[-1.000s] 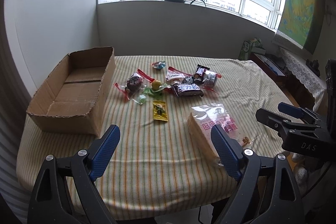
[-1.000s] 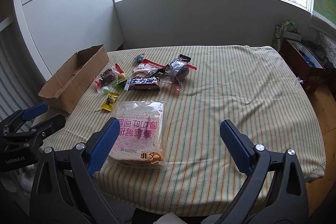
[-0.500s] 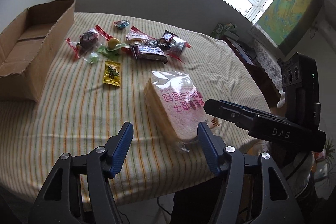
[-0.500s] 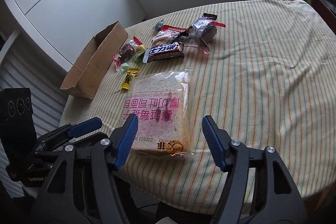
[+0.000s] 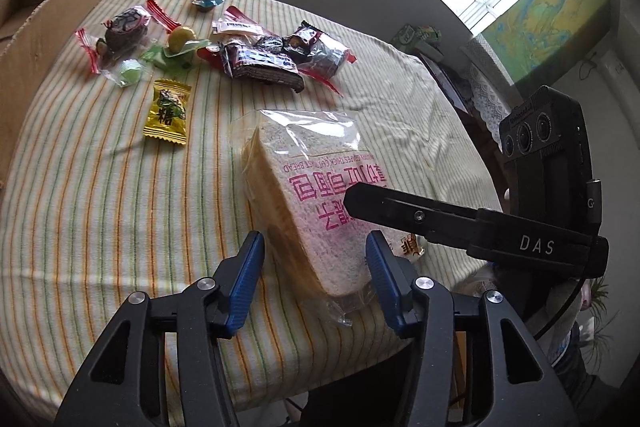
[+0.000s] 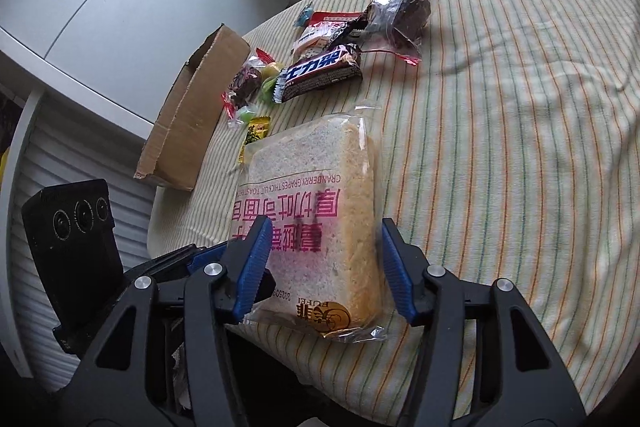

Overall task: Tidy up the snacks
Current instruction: 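Close the left gripper on the bagged bread loaf, then carry the bread loaf with the left gripper into the cardboard box and release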

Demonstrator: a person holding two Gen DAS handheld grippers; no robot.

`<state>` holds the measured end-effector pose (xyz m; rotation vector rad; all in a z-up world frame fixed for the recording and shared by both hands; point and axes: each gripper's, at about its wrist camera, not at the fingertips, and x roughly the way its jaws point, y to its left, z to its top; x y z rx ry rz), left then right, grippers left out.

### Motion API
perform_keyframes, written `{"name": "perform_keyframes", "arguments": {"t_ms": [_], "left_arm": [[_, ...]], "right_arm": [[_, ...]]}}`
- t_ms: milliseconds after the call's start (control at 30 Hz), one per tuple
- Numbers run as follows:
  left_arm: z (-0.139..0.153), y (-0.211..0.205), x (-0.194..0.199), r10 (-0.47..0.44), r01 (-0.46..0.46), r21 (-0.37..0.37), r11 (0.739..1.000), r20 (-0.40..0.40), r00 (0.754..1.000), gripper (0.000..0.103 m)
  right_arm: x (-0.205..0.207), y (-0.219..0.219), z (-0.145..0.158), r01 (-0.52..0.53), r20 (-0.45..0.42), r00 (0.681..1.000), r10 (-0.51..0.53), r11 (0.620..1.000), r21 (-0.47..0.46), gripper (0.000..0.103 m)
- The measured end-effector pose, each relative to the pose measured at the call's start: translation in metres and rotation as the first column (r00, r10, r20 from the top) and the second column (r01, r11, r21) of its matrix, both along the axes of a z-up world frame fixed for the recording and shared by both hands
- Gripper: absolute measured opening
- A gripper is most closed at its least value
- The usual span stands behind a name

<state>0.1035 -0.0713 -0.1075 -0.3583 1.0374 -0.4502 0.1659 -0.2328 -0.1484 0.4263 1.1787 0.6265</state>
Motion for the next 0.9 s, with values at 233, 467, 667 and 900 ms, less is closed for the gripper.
{"name": "perform_keyframes", "arguments": {"t_ms": [233,467,667,900], "left_arm": [[0.007,-0.005,-0.002,-0.035,0.031,0.104,0.994,0.039,0.999,0.048],[0.025,0.018,-0.005,-0.003,-0.008,0.125,0.992,0.084,0.996,0.048],[0.055,0.062,-0.007,0.065,-0.089,0.14,0.986,0.165,0.984,0.049],[0.086,0.122,-0.003,0.167,-0.211,0.171,0.963,0.238,0.957,0.049]], "right_arm": [[-0.001,0.009,0.008,-0.017,0.016,1.0,0.017,0.999,-0.034,0.05],[0.0,0.036,0.031,-0.051,0.068,0.996,0.055,0.997,-0.054,0.049],[0.013,0.086,0.066,-0.122,0.145,0.981,0.131,0.99,-0.069,0.049],[0.038,0.163,0.097,-0.218,0.222,0.948,0.228,0.973,-0.071,0.049]]}}
